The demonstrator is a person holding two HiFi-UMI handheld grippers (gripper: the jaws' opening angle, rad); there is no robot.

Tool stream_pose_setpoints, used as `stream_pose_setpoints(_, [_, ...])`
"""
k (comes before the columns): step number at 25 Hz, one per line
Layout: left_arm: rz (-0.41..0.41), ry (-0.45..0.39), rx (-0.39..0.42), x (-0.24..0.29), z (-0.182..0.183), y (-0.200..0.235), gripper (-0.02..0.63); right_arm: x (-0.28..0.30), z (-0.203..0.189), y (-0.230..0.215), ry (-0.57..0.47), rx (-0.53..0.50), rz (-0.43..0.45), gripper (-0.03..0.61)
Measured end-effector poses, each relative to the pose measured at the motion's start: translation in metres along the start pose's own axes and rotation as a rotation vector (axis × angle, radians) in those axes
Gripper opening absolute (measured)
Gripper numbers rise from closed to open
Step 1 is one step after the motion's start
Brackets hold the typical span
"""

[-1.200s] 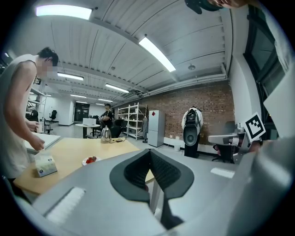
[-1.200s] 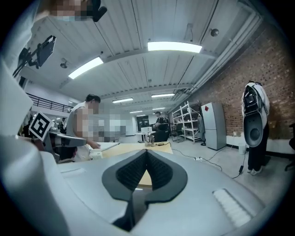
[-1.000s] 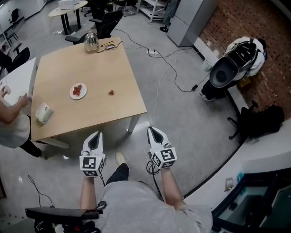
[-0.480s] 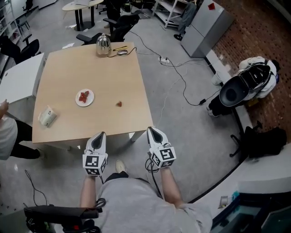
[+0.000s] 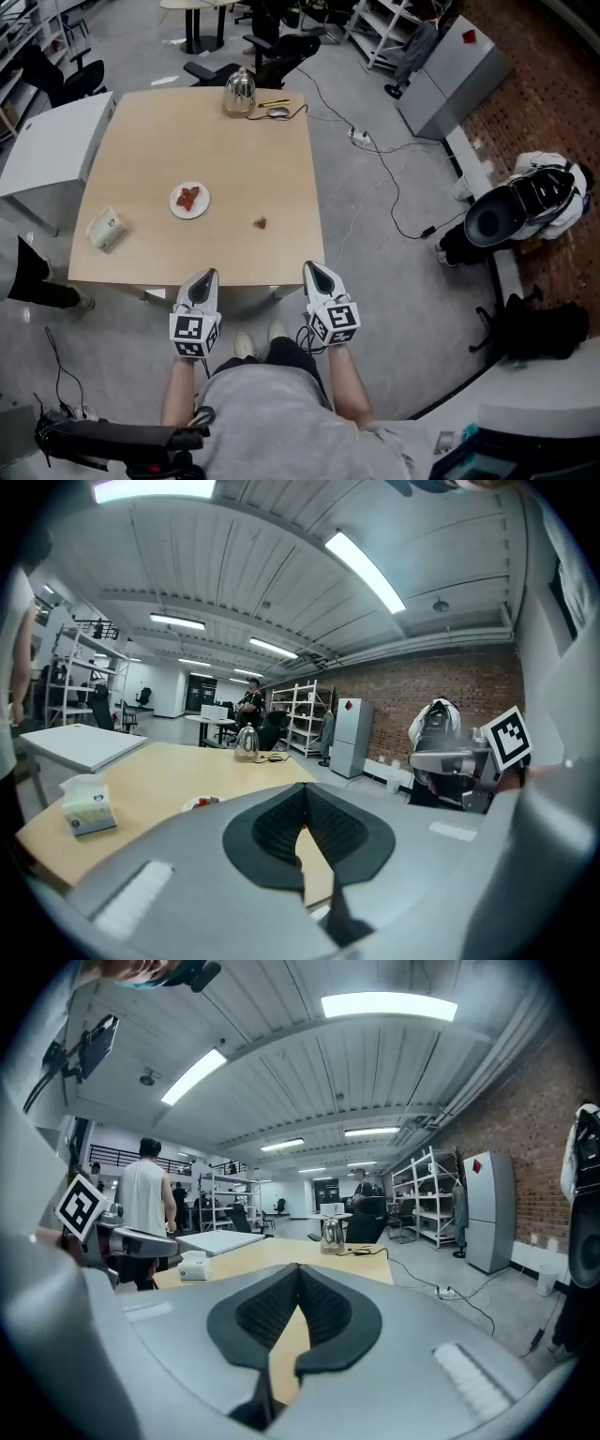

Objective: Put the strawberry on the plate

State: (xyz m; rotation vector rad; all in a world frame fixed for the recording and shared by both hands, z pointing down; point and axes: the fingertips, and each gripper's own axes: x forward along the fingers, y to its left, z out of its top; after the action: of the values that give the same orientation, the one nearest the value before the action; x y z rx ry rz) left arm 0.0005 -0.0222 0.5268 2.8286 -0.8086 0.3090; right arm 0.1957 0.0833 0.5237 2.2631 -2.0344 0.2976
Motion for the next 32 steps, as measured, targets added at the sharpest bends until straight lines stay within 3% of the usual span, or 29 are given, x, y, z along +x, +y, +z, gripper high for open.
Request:
stream_pose_setpoints(11, [0.141,0.019,-0.039,0.022,-0.002,0.046,0.02,0.085,-0.006,-0.006,0.055,-0.08,0.121,0.006])
stream_pose_setpoints(32, [0.263,0.135,-0.141,0.073,-0.028,0.092,0.02,0.213,-0.101,-0.03,0.336,-0.097,0.264,0.013])
